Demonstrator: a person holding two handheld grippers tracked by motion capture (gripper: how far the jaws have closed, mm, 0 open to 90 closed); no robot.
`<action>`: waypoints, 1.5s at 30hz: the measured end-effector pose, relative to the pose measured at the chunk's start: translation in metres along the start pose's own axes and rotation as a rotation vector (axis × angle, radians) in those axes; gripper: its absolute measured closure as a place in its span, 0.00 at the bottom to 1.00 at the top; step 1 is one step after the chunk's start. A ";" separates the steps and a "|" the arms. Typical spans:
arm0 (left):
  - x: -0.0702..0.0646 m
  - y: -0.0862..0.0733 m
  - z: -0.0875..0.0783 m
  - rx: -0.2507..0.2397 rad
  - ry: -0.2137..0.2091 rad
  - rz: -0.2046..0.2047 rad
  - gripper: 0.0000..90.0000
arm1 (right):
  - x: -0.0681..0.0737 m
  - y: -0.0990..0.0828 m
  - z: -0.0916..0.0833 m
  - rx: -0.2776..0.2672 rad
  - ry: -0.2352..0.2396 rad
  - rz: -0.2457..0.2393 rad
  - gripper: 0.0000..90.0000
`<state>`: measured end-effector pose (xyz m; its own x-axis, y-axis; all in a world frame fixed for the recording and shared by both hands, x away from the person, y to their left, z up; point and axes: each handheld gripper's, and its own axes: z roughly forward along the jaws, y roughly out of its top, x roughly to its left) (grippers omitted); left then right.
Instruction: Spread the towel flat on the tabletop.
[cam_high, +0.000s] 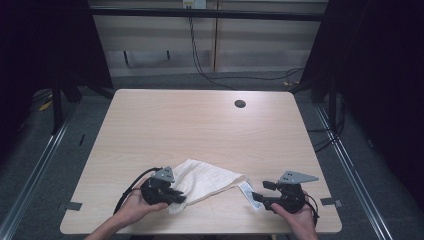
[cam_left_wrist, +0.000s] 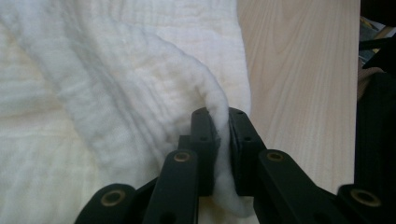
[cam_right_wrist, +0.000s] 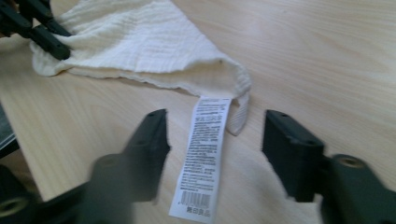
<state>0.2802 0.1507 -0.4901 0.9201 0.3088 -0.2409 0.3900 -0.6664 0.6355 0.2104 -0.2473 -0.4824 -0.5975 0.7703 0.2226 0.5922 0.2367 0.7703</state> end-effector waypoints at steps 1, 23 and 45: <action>0.000 -0.001 0.001 -0.023 -0.015 -0.006 0.87 | 0.001 0.001 0.001 -0.003 0.007 -0.019 0.54; -0.010 -0.004 -0.033 -0.198 -0.014 0.005 0.56 | -0.025 0.032 0.049 0.018 0.025 -0.050 0.70; -0.023 -0.021 -0.012 -0.061 -0.001 0.134 0.58 | -0.027 0.028 0.056 0.019 0.029 -0.011 0.97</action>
<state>0.2504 0.1655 -0.4893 0.9637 0.2196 -0.1516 0.2611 -0.6594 0.7050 0.2733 -0.2289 -0.5002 -0.6194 0.7501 0.2317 0.5954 0.2565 0.7613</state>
